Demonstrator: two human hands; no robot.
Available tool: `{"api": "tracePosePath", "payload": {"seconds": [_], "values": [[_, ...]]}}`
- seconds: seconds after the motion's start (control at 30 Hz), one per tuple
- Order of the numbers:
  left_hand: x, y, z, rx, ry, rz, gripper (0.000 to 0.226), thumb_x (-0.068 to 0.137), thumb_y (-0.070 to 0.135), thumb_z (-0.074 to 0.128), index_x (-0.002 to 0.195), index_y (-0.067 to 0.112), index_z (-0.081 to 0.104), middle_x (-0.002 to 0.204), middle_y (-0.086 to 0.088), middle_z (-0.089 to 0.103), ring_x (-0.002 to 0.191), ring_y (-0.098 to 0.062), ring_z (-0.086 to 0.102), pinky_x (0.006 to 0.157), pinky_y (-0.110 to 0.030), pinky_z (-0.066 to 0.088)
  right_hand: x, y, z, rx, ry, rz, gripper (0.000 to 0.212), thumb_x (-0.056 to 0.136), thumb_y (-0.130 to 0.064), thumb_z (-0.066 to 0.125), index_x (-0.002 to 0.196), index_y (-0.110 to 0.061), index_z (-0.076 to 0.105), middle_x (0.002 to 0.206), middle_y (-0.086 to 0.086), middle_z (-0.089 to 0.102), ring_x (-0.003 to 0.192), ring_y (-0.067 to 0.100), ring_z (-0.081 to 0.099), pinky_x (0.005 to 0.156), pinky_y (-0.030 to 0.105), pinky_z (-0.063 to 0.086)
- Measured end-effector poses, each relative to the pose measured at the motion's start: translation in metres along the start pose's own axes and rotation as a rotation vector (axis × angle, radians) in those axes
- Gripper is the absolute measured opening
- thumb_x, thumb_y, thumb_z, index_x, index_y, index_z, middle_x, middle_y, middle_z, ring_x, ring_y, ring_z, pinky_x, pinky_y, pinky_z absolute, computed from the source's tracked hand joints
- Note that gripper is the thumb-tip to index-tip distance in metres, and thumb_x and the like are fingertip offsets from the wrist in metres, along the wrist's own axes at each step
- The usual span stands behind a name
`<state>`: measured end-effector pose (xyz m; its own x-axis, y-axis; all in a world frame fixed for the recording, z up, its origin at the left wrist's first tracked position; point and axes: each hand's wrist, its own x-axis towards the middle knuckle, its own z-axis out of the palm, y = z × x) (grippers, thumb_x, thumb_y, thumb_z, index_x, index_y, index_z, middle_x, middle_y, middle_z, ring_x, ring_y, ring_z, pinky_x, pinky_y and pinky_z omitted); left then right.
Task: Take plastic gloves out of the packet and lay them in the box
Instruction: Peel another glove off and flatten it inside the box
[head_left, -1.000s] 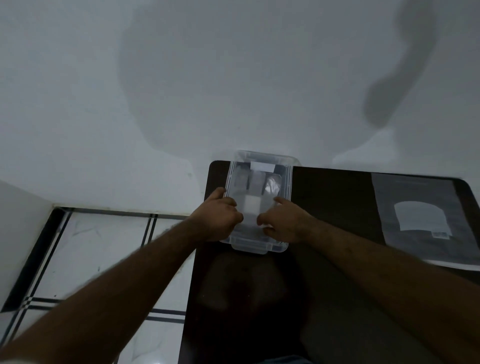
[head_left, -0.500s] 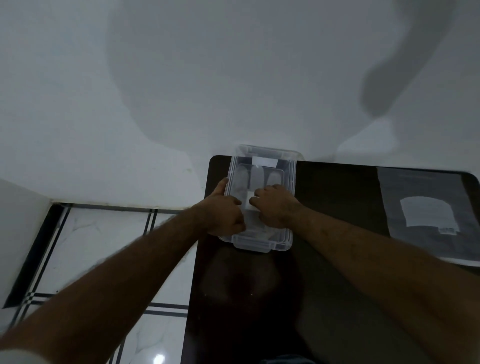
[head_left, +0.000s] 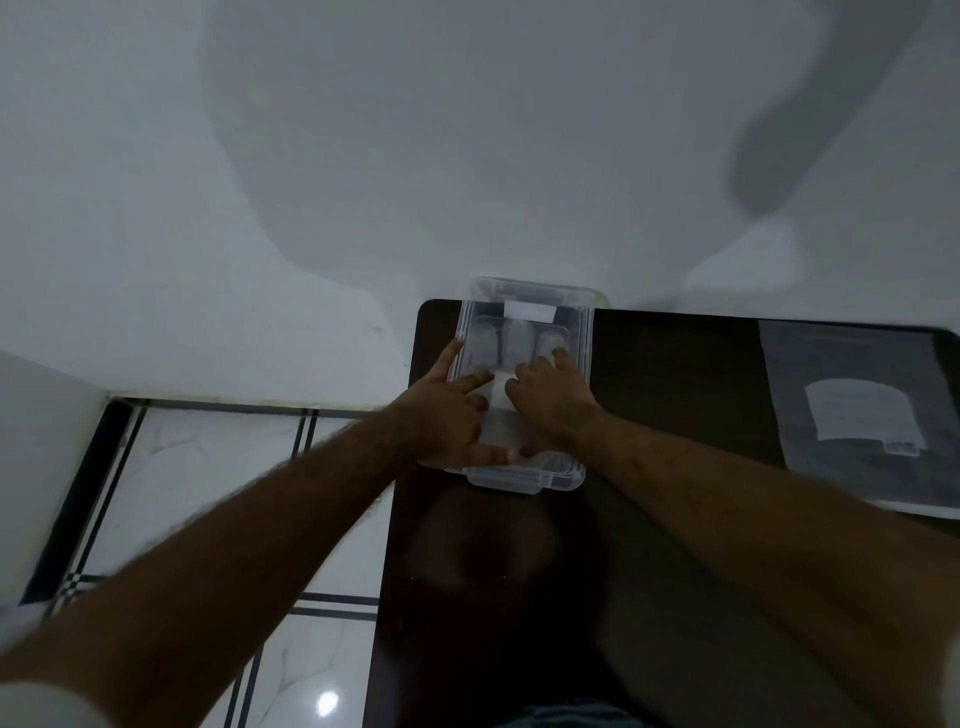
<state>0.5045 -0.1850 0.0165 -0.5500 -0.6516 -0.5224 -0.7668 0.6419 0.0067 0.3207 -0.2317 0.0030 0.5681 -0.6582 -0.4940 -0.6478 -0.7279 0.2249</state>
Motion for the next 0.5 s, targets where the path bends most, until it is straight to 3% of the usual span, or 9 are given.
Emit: {"api": "tracePosePath", "payload": {"seconds": [0.13, 0.3, 0.43, 0.5], "values": [[0.002, 0.001, 0.0, 0.009, -0.076, -0.024, 0.105, 0.09, 0.09, 0.003, 0.146, 0.022, 0.062, 0.162, 0.0, 0.049, 0.164, -0.027, 0.005, 0.119, -0.07, -0.019, -0.001, 0.0, -0.005, -0.015, 0.036, 0.009, 0.099, 0.069, -0.069, 0.084, 0.146, -0.018, 0.049, 0.147, 0.011, 0.054, 0.137, 0.033, 0.049, 0.123, 0.062, 0.024], [0.0, 0.001, -0.005, 0.021, 0.027, 0.034, 0.105, 0.085, 0.091, -0.001, 0.13, 0.031, 0.074, 0.162, -0.001, 0.049, 0.164, -0.028, 0.006, 0.119, -0.072, -0.018, -0.011, 0.007, -0.006, 0.027, 0.063, 0.007, 0.107, 0.067, -0.078, 0.079, 0.149, -0.018, 0.046, 0.152, 0.012, 0.05, 0.142, 0.034, 0.045, 0.126, 0.063, 0.018], [0.006, 0.007, -0.007, 0.026, -0.088, 0.024, 0.111, 0.083, 0.093, -0.001, 0.147, 0.026, 0.06, 0.164, -0.001, 0.047, 0.164, -0.029, 0.006, 0.117, -0.071, -0.022, -0.013, 0.001, -0.002, -0.033, -0.005, 0.042, 0.108, 0.065, -0.075, 0.082, 0.148, -0.015, 0.046, 0.15, 0.013, 0.051, 0.141, 0.035, 0.045, 0.126, 0.065, 0.015], [0.008, 0.005, -0.007, 0.007, -0.096, 0.014, 0.107, 0.088, 0.093, 0.006, 0.14, 0.022, 0.067, 0.156, -0.001, 0.056, 0.163, -0.029, 0.012, 0.118, -0.071, -0.022, -0.008, -0.002, -0.002, -0.051, -0.045, 0.059, 0.109, 0.063, -0.072, 0.086, 0.147, -0.016, 0.046, 0.149, 0.013, 0.052, 0.14, 0.035, 0.046, 0.126, 0.067, 0.012]]}}
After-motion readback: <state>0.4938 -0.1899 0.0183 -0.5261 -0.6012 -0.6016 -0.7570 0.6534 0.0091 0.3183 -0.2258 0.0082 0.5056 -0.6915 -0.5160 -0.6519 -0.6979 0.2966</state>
